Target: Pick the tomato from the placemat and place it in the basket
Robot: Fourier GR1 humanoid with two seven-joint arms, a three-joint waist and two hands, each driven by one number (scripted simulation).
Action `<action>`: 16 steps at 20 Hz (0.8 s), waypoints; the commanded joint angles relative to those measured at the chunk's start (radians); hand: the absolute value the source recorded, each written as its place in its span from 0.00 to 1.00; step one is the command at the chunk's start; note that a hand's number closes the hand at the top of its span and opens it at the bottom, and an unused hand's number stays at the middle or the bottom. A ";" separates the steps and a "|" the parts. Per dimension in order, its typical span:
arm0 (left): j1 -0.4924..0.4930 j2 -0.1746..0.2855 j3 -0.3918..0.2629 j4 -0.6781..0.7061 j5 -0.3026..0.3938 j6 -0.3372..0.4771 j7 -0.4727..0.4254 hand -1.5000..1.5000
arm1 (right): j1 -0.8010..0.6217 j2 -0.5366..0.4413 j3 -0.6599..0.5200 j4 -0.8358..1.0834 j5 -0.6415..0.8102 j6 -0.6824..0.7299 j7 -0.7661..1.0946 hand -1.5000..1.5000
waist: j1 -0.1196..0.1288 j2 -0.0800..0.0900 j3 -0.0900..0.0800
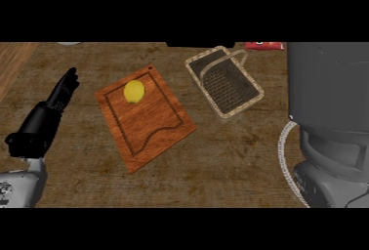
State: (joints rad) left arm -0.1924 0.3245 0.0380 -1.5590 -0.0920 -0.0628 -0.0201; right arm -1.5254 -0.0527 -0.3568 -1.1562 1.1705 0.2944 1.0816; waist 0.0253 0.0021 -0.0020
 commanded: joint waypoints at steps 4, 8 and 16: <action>-0.020 -0.012 0.011 0.030 -0.012 0.019 0.000 0.50 | -0.068 -0.001 -0.044 0.196 0.048 0.095 0.177 1.00 | -0.016 -0.001 0.000; -0.004 0.008 0.030 0.037 0.005 -0.004 -0.010 0.50 | -0.079 -0.024 -0.037 0.241 0.079 0.197 0.172 1.00 | -0.027 -0.007 0.000; -0.026 -0.001 0.033 0.031 -0.001 0.002 0.019 0.50 | -0.093 -0.017 -0.112 0.275 0.036 0.248 0.137 0.00 | -0.032 -0.009 0.002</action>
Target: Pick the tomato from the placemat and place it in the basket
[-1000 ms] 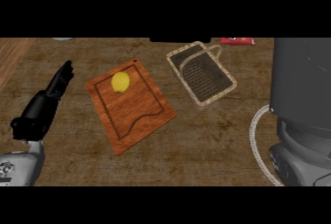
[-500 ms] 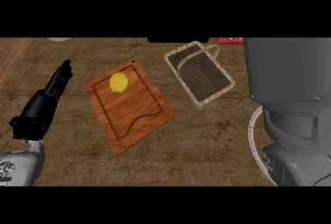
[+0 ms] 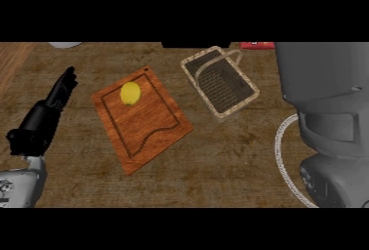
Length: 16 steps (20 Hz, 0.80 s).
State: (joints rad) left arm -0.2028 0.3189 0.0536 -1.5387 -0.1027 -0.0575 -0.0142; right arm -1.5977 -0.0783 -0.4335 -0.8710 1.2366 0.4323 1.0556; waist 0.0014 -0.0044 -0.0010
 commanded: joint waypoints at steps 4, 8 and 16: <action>0.024 -0.020 -0.022 -0.082 -0.020 0.013 0.049 0.50 | -0.010 0.075 -0.052 -0.032 -0.046 0.013 0.182 0.00 | 0.007 -0.003 0.001; 0.023 -0.038 -0.032 0.006 -0.031 0.005 -0.024 0.50 | -0.060 0.045 -0.073 0.005 -0.027 -0.119 0.135 0.00 | 0.012 0.006 0.000; -0.009 0.001 0.019 0.017 -0.007 -0.010 -0.015 0.50 | 0.005 -0.034 -0.118 -0.198 0.088 -0.448 0.107 0.00 | -0.001 0.005 0.000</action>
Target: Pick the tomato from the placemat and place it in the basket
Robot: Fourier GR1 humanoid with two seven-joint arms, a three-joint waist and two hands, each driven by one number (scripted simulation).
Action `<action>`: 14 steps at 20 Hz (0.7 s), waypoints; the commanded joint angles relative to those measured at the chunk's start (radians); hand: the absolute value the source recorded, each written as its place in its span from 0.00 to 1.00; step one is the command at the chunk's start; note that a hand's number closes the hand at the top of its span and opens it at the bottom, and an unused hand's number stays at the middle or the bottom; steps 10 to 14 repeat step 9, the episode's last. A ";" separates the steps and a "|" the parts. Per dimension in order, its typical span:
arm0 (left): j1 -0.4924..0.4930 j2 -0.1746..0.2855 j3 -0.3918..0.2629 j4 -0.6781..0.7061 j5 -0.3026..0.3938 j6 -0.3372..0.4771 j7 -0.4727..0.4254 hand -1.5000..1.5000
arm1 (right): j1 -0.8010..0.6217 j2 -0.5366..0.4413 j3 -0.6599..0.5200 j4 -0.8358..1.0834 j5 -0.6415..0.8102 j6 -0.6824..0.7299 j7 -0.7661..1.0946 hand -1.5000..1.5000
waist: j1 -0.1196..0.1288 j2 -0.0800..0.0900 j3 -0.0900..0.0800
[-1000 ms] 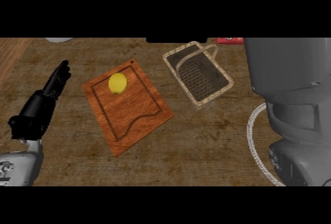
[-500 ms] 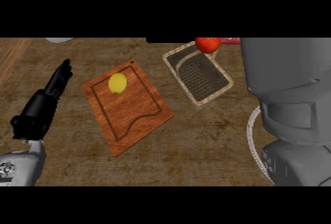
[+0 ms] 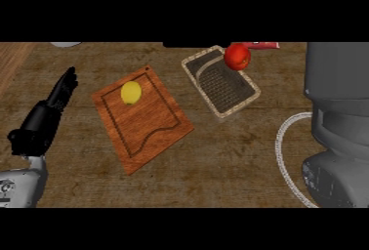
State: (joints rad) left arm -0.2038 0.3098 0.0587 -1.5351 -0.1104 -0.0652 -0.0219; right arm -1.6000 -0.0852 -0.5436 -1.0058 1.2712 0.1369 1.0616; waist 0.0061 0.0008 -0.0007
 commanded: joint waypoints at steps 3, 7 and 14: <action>0.049 -0.007 -0.006 -0.018 -0.007 -0.001 -0.031 0.50 | 0.052 -0.053 -0.022 -0.142 0.092 -0.211 0.101 0.00 | -0.004 -0.006 0.001; 0.017 0.020 0.027 -0.019 0.019 -0.020 0.028 0.50 | 0.107 -0.060 -0.029 -0.312 0.128 -0.162 0.134 0.00 | -0.025 -0.013 0.001; 0.004 0.025 0.036 -0.050 0.029 -0.020 0.057 0.50 | 0.135 -0.078 -0.031 -0.421 0.136 -0.102 0.128 0.00 | -0.034 -0.019 0.002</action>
